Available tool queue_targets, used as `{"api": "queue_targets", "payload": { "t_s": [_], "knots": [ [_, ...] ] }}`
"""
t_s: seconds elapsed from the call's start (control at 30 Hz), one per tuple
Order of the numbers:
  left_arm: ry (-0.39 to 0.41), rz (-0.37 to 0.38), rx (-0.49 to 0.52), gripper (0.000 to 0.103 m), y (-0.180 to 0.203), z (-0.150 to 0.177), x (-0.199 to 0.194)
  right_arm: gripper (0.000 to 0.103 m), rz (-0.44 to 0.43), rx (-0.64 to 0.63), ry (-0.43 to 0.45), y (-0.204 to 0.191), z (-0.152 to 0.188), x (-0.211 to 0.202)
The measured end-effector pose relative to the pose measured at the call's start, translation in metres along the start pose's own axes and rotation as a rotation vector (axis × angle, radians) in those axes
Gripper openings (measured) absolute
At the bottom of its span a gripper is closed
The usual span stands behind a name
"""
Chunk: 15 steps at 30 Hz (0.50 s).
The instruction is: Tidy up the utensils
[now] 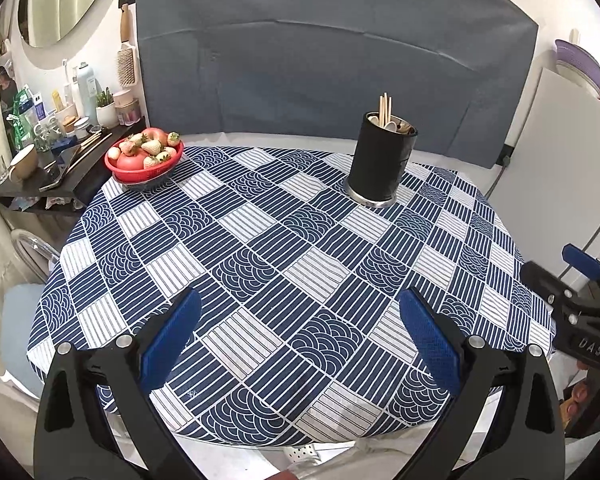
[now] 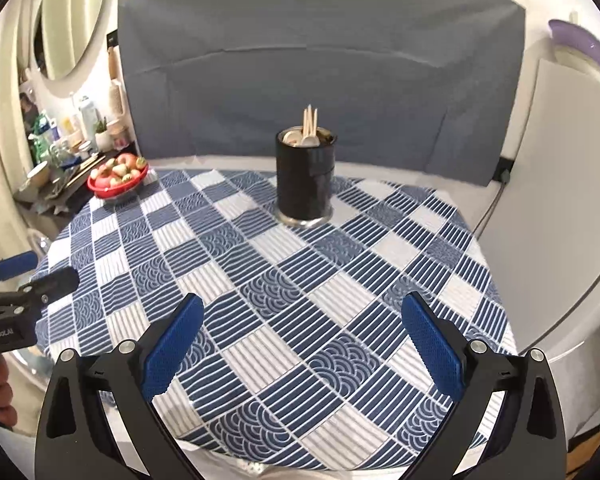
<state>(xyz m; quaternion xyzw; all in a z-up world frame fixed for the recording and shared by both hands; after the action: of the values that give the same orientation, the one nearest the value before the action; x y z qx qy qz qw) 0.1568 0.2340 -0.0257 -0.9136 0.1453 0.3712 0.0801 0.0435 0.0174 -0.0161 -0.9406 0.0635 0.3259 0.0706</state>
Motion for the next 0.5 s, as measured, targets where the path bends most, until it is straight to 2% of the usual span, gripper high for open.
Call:
{"api": "queue_targets", "payload": {
  "t_s": [0.17,0.3,0.5],
  "knots": [
    [0.030,0.000,-0.001,0.097,-0.0016,-0.0020,-0.0044,0.095,-0.002,0.019,0.011,0.0029,-0.0032,-0.0018],
    [0.023,0.018,0.004,0.097,-0.0003,0.0001,-0.0044,0.095,-0.017,0.020,0.008,0.0014,-0.0031,0.0000],
    [0.036,0.002,0.000,0.097,-0.0031,0.0004,-0.0075,0.095,-0.025,0.002,0.005,-0.0044,-0.0022,0.0023]
  ]
}}
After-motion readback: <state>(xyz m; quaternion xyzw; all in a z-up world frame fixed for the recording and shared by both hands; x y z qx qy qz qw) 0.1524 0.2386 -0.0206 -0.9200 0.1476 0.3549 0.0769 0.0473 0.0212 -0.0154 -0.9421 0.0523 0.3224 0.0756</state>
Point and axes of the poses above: each gripper's, at about its wrist camera, not at the fingertips, and x roughly the way its jaws point, y to its right, z to its underside, the point moved 5 cm from there along x, roughly the way its jaws point, and after that the axes turned 10 degrees about -z, right-handed, at the moved point
